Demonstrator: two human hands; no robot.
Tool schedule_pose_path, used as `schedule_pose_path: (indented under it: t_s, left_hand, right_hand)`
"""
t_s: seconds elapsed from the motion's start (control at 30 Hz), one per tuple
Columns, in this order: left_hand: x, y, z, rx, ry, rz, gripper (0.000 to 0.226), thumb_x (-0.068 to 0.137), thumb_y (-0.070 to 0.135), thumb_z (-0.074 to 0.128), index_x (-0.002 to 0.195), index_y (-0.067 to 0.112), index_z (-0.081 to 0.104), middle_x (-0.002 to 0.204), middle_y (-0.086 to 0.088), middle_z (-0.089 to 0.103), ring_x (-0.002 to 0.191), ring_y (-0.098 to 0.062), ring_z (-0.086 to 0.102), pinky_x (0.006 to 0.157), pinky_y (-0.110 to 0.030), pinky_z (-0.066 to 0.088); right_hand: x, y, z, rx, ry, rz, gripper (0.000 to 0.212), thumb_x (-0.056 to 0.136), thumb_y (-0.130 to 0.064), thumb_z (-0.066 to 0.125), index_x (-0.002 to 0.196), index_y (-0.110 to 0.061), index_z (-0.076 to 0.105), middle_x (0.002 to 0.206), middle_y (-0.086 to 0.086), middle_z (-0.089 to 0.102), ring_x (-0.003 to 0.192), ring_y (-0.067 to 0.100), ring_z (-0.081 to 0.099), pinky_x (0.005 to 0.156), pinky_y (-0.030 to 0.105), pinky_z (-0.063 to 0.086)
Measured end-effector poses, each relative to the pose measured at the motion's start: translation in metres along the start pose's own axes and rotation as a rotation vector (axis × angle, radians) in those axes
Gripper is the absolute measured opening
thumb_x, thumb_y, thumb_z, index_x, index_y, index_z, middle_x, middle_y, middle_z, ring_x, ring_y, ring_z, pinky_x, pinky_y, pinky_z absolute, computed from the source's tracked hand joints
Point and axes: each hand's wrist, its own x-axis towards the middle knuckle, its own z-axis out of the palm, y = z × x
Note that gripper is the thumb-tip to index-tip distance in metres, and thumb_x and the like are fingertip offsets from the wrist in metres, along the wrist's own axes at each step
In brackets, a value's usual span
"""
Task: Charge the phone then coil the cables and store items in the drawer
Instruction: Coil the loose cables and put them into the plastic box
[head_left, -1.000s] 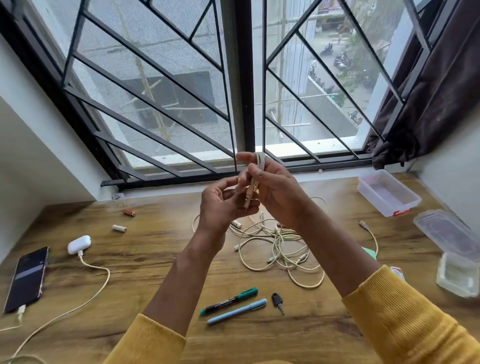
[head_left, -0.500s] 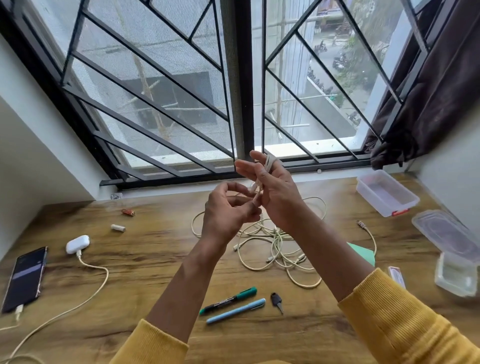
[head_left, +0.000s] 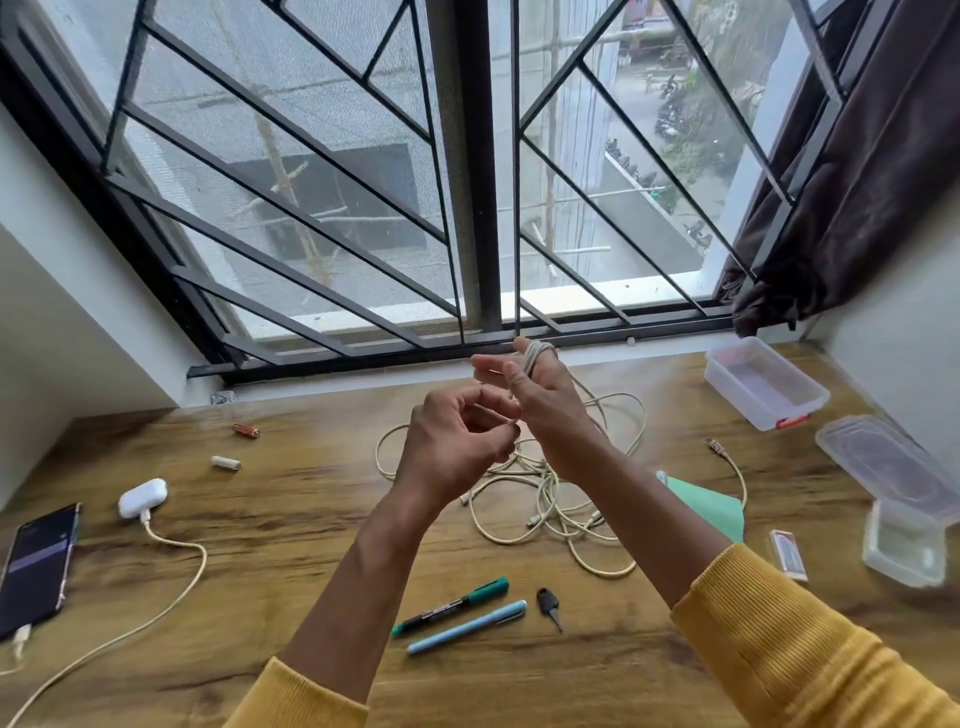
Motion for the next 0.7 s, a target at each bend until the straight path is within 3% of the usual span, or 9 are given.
schedule_pose_path:
  t_s: [0.07, 0.17, 0.23, 0.3, 0.37, 0.43, 0.5, 0.57, 0.7]
  left_hand:
    - [0.003, 0.000, -0.003, -0.043, -0.002, -0.012, 0.015, 0.087, 0.000, 0.080, 0.094, 0.013, 0.080, 0.079, -0.007, 0.080, 0.074, -0.025, 0.079, 0.074, -0.040, 0.066]
    - [0.007, 0.001, -0.009, -0.197, 0.043, -0.044, 0.012, 0.093, -0.001, 0.073, 0.097, 0.008, 0.081, 0.083, -0.013, 0.080, 0.074, -0.021, 0.076, 0.070, -0.032, 0.060]
    - [0.007, 0.002, -0.010, -0.265, 0.048, -0.062, 0.013, 0.095, -0.001, 0.071, 0.102, 0.005, 0.080, 0.086, -0.015, 0.080, 0.075, -0.020, 0.077, 0.069, -0.027, 0.059]
    - [0.007, 0.001, -0.012, -0.295, 0.003, -0.074, 0.016, 0.093, -0.004, 0.073, 0.107, 0.002, 0.079, 0.090, -0.017, 0.081, 0.079, -0.024, 0.078, 0.070, -0.025, 0.060]
    - [0.008, -0.001, -0.014, -0.283, -0.039, -0.060, 0.019, 0.090, -0.005, 0.076, 0.108, 0.003, 0.078, 0.093, -0.017, 0.081, 0.082, -0.026, 0.079, 0.071, -0.026, 0.060]
    - [0.010, -0.004, -0.018, -0.187, -0.033, -0.019, 0.017, 0.090, 0.001, 0.080, 0.105, 0.009, 0.080, 0.089, -0.011, 0.081, 0.079, -0.019, 0.078, 0.067, -0.026, 0.058]
    - [0.012, -0.007, -0.021, 0.003, 0.025, 0.022, 0.012, 0.090, 0.014, 0.084, 0.100, 0.019, 0.082, 0.083, 0.000, 0.081, 0.074, -0.008, 0.075, 0.065, -0.023, 0.055]
    - [0.014, -0.010, -0.022, 0.135, 0.084, 0.064, 0.014, 0.088, 0.025, 0.086, 0.101, 0.028, 0.081, 0.086, 0.010, 0.080, 0.077, 0.001, 0.071, 0.069, -0.020, 0.054]
    - [0.015, -0.017, -0.018, 0.232, 0.018, 0.200, 0.054, 0.084, 0.033, 0.088, 0.133, 0.035, 0.066, 0.122, 0.017, 0.066, 0.114, 0.001, 0.061, 0.091, -0.034, 0.060]
  right_hand:
    - [-0.001, 0.001, -0.001, -0.107, -0.013, -0.032, 0.016, 0.113, -0.008, 0.044, 0.126, -0.004, 0.051, 0.105, -0.003, 0.070, 0.093, 0.002, 0.073, 0.077, 0.021, 0.058]
    - [-0.001, 0.001, -0.002, -0.216, -0.044, -0.064, 0.013, 0.112, -0.017, 0.046, 0.124, -0.015, 0.051, 0.101, 0.013, 0.055, 0.087, 0.022, 0.059, 0.077, 0.037, 0.054]
    - [-0.002, 0.000, -0.002, -0.241, -0.064, -0.019, 0.032, 0.114, -0.022, 0.041, 0.133, 0.003, 0.048, 0.103, 0.023, 0.054, 0.087, 0.030, 0.055, 0.069, 0.033, 0.053]
    - [-0.005, -0.002, -0.002, -0.240, -0.118, 0.069, 0.053, 0.115, -0.041, 0.030, 0.137, 0.003, 0.049, 0.107, 0.034, 0.063, 0.085, 0.039, 0.060, 0.066, 0.031, 0.054]
    - [-0.008, -0.005, -0.004, -0.156, -0.225, 0.171, 0.082, 0.108, -0.065, 0.014, 0.135, 0.000, 0.056, 0.108, 0.030, 0.068, 0.086, 0.039, 0.063, 0.068, 0.036, 0.054]
    - [-0.008, -0.002, -0.007, -0.041, -0.334, 0.234, 0.104, 0.101, -0.077, 0.005, 0.123, 0.012, 0.056, 0.088, 0.020, 0.063, 0.073, 0.029, 0.056, 0.064, 0.034, 0.049]
    - [-0.008, 0.001, -0.008, 0.002, -0.403, 0.248, 0.104, 0.099, -0.080, 0.002, 0.095, 0.009, 0.057, 0.075, 0.013, 0.056, 0.065, 0.023, 0.049, 0.063, 0.036, 0.040]
    - [-0.009, 0.001, -0.006, 0.051, -0.434, 0.257, 0.097, 0.099, -0.078, 0.001, 0.081, -0.004, 0.060, 0.070, 0.009, 0.055, 0.062, 0.020, 0.047, 0.063, 0.037, 0.037]
    - [-0.006, -0.001, -0.005, 0.189, -0.379, 0.299, 0.090, 0.102, -0.075, 0.006, 0.110, -0.013, 0.070, 0.072, 0.004, 0.053, 0.059, 0.016, 0.052, 0.062, 0.034, 0.042]
